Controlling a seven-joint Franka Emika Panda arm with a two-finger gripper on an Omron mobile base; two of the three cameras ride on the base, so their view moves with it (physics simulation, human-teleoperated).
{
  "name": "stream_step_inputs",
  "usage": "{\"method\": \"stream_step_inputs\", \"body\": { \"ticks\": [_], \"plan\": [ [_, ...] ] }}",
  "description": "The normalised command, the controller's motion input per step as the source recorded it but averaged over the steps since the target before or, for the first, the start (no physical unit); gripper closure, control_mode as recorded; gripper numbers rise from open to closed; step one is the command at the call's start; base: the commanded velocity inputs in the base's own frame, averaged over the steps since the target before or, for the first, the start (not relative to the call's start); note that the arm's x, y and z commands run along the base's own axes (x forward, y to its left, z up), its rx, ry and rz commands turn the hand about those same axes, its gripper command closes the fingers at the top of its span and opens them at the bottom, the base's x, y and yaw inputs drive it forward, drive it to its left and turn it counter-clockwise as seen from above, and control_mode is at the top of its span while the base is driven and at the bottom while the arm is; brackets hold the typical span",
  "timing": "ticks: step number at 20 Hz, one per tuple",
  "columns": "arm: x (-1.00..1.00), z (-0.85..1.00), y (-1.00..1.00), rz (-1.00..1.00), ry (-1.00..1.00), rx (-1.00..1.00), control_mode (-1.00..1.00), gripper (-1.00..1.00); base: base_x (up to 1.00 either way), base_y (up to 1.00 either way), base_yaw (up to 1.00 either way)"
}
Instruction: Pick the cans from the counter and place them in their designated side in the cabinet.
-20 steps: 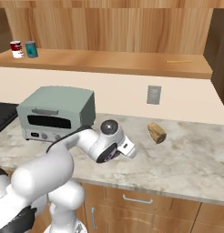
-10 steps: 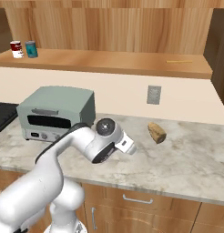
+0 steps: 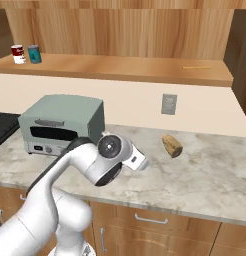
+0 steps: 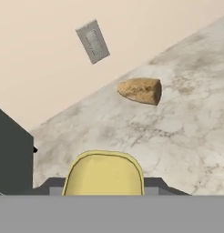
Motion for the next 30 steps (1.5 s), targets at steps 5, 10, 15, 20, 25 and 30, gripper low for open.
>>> {"method": "stream_step_inputs", "body": {
  "ticks": [5,10,15,20,25,30],
  "plan": [
    [-0.33,0.34,0.00,0.01,-0.12,0.00,-1.00,1.00,0.00,0.00,0.00],
    [-0.26,0.37,0.15,0.01,-0.11,0.00,-1.00,1.00,0.00,0.00,0.00],
    [-0.14,0.41,0.30,0.02,-0.08,0.00,-1.00,1.00,0.00,0.00,0.00],
    [-0.19,0.39,0.20,0.03,-0.07,-0.01,-1.00,1.00,0.00,0.00,0.00],
    [-0.34,0.35,0.00,0.01,-0.05,0.00,-1.00,1.00,0.00,0.00,0.00],
    [-0.36,0.33,0.00,0.00,-0.01,0.00,-1.00,1.00,0.00,0.00,0.00]
  ]
}}
